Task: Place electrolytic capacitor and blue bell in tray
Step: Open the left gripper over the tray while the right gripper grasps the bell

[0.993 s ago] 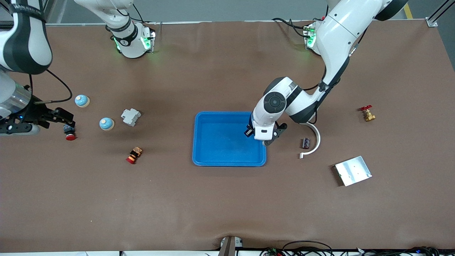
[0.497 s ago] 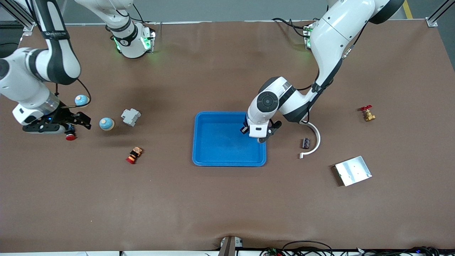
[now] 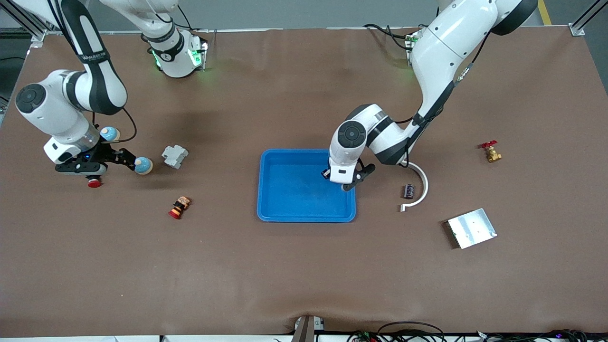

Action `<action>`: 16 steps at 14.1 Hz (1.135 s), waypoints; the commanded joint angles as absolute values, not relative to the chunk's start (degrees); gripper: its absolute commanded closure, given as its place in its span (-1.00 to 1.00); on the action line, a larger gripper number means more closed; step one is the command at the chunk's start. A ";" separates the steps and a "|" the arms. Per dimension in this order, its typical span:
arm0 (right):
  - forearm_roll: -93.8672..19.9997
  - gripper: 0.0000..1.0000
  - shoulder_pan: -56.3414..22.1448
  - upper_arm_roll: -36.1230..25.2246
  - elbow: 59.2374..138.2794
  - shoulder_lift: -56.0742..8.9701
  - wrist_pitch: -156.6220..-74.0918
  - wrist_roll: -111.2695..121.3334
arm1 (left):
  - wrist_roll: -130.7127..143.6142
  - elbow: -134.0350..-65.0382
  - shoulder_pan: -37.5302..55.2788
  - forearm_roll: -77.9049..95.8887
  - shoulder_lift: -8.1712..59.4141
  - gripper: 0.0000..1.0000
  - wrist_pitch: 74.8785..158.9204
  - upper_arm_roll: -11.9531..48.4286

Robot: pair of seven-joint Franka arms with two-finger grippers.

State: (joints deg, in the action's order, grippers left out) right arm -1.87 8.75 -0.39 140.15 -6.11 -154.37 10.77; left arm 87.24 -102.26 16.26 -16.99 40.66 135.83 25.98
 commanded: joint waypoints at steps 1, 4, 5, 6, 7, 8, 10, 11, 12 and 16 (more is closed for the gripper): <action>-1.32 -1.00 9.84 0.26 141.94 -11.93 -163.36 11.34 | 87.54 -102.22 16.79 -18.28 40.52 0.78 135.79 25.66; -1.41 -1.00 9.84 0.26 142.38 -15.72 -167.69 11.34 | 87.63 -102.13 16.70 -18.28 40.26 -0.99 135.79 25.75; -1.41 -1.00 9.84 0.26 142.38 -16.34 -167.78 11.25 | 87.63 -102.04 16.70 -18.28 39.91 -1.00 135.53 25.75; -1.41 -1.00 9.84 0.26 142.38 -16.70 -167.70 11.25 | 87.63 -102.13 16.44 -18.28 39.29 -1.00 135.53 25.84; -1.41 -1.00 9.84 0.26 142.38 -16.87 -167.70 11.25 | 87.63 -102.13 15.83 -18.28 38.42 -1.00 135.44 25.93; -1.41 -1.00 9.84 0.26 142.47 -17.05 -167.61 11.25 | 87.54 -101.95 15.47 -18.11 37.19 -1.00 135.09 26.01; -1.41 -1.00 9.84 0.26 143.60 -17.14 -167.43 11.16 | 87.19 -101.60 14.77 -17.93 34.21 -1.00 135.09 25.93; -1.41 -1.00 9.84 0.26 144.05 -17.14 -167.43 11.08 | 86.93 -101.60 13.46 -17.93 32.54 -1.00 135.09 26.01; -1.41 -1.00 9.84 0.26 144.40 -17.14 -167.43 10.99 | 86.92 -101.78 12.23 -17.93 31.04 -1.00 135.00 26.28; -1.41 -1.00 9.84 0.26 145.37 -17.14 -166.99 10.90 | 81.51 -102.65 8.19 -17.93 27.43 -1.00 129.74 26.37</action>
